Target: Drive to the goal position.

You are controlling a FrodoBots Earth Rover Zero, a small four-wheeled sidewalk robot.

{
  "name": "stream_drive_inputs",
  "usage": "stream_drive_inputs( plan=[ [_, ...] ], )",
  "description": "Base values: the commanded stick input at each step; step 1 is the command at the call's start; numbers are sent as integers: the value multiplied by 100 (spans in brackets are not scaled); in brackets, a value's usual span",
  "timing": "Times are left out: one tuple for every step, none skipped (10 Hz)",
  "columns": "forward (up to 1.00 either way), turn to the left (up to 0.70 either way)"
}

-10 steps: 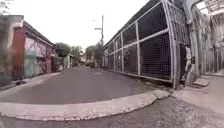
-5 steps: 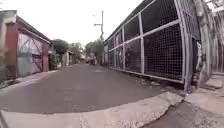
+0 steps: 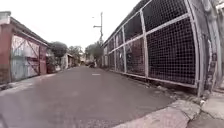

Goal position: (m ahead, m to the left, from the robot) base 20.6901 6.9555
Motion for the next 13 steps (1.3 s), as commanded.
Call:
stream_drive_inputs(
  plan=[
    [70, 35],
    [70, 31],
    [70, 2],
    [70, 0],
    [70, 0],
    [70, 0],
    [70, 0],
    [70, 0],
    [70, 0],
    [70, 0],
    [70, 0],
    [70, 0],
    [70, 0]
  ],
)
